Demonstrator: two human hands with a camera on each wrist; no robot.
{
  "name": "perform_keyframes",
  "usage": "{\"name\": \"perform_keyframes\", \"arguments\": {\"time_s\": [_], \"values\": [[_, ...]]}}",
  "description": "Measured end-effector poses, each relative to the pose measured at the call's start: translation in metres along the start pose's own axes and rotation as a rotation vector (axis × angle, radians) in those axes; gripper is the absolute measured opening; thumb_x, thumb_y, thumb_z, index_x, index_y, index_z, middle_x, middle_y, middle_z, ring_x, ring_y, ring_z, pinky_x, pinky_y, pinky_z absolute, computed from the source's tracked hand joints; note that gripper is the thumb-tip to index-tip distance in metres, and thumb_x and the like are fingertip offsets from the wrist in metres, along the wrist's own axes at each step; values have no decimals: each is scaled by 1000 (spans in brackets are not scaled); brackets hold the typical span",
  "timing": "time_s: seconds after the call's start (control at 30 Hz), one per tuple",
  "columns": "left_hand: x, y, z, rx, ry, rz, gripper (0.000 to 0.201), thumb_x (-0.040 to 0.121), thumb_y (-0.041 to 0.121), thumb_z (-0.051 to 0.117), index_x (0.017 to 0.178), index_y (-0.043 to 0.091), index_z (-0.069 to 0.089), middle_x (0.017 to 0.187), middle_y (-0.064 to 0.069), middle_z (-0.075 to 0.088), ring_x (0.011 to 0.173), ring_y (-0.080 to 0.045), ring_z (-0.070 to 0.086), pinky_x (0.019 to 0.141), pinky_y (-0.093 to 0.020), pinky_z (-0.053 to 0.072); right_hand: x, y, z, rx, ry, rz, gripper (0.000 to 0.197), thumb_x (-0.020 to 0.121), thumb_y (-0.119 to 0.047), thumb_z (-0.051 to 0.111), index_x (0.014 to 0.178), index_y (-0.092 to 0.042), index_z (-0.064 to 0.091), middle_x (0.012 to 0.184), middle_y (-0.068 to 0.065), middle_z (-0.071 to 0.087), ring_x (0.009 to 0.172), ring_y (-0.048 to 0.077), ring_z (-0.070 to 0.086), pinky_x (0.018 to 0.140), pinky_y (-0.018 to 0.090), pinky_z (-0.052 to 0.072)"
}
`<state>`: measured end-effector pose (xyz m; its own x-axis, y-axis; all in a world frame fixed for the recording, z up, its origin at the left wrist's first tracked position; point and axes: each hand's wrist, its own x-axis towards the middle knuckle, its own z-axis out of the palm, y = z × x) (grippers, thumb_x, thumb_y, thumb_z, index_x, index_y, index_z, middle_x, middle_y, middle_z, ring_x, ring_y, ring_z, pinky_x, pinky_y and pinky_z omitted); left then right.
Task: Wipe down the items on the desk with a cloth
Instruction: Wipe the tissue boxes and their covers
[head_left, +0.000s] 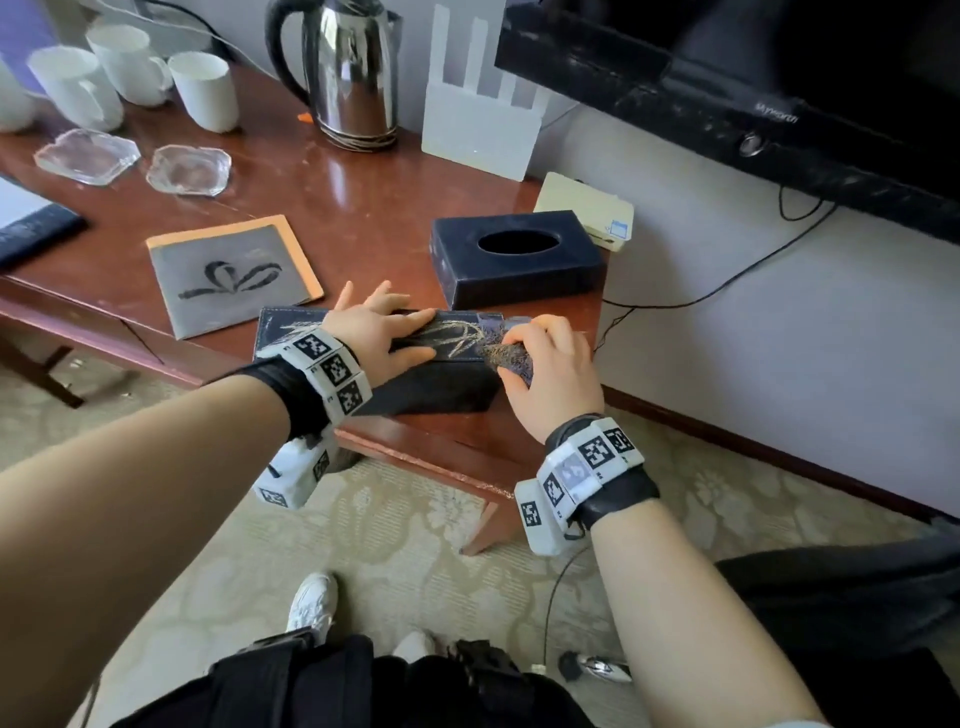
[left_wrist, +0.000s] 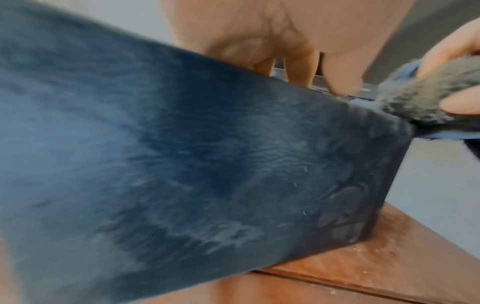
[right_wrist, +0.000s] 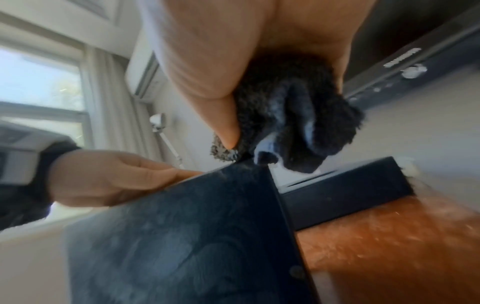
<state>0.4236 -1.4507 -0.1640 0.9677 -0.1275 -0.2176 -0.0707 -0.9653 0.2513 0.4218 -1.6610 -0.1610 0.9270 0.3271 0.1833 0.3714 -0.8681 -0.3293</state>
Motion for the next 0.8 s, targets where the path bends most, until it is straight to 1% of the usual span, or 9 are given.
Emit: {"name": "perform_keyframes", "arguments": {"time_s": [0.07, 0.13, 0.23, 0.3, 0.4, 0.5, 0.6, 0.7, 0.8], "values": [[-6, -9, 0, 63, 17, -49, 49, 97, 48, 28, 145, 39, 21, 156, 3, 16, 145, -21, -2, 113, -50, -7, -3, -4, 6, -98, 47, -182, 28, 68, -11, 75, 93, -19, 65, 105, 4, 57, 93, 30, 52, 69, 33, 43], [-9, -13, 2, 112, 10, -61, 49, 97, 49, 24, 145, 41, 18, 157, 4, 11, 145, -22, -4, 113, -50, -8, -4, -3, 14, -185, 82, -296, 28, 55, -4, 77, 77, -18, 67, 94, 4, 62, 81, 32, 56, 63, 33, 45], [-7, -14, 3, 120, 10, -55, 49, 97, 50, 22, 145, 42, 16, 157, 7, 11, 145, -22, -4, 114, -51, -8, -2, 7, 19, -231, 66, -277, 27, 53, -1, 77, 71, -18, 67, 94, 5, 62, 82, 34, 57, 63, 34, 47], [-5, -16, 4, 111, 17, -53, 49, 97, 49, 23, 145, 42, 18, 156, 7, 15, 145, -23, -4, 114, -51, -8, 0, 16, 20, -219, 55, -201, 25, 58, 0, 74, 73, -19, 68, 96, 5, 61, 87, 34, 55, 66, 36, 48], [-4, -16, 6, 105, 34, -54, 48, 97, 49, 25, 144, 42, 20, 154, 7, 20, 145, -23, -3, 114, -51, -8, 3, 25, 16, -171, -38, -8, 20, 76, -4, 63, 89, -20, 67, 111, 2, 54, 104, 29, 43, 76, 40, 48], [-6, -15, 7, 103, 61, -49, 48, 97, 48, 26, 144, 42, 21, 154, 8, 21, 145, -22, -2, 114, -50, -7, 8, 35, 4, -139, -15, 111, 16, 85, -16, 58, 99, -20, 63, 117, 1, 48, 110, 25, 39, 76, 31, 42], [-8, -15, 9, 105, 66, -50, 48, 97, 48, 25, 145, 42, 19, 155, 9, 18, 145, -21, -2, 115, -49, -7, 24, 23, -12, -30, 71, 66, 22, 86, -27, 59, 107, -21, 61, 119, 1, 47, 111, 24, 42, 74, 27, 37], [-7, -14, 8, 96, 65, -57, 48, 98, 48, 24, 145, 43, 17, 156, 10, 15, 145, -20, -2, 115, -48, -7, 46, 2, -13, -92, -47, -8, 30, 89, -33, 56, 118, -24, 57, 125, 0, 44, 113, 24, 40, 76, 28, 37], [-8, -15, 9, 108, 54, -70, 48, 97, 50, 21, 145, 44, 14, 156, 10, 13, 145, -18, -1, 116, -46, -8, 55, -14, -2, -144, -168, -6, 27, 92, -29, 51, 117, -25, 58, 125, 0, 46, 110, 25, 40, 80, 31, 40]]}}
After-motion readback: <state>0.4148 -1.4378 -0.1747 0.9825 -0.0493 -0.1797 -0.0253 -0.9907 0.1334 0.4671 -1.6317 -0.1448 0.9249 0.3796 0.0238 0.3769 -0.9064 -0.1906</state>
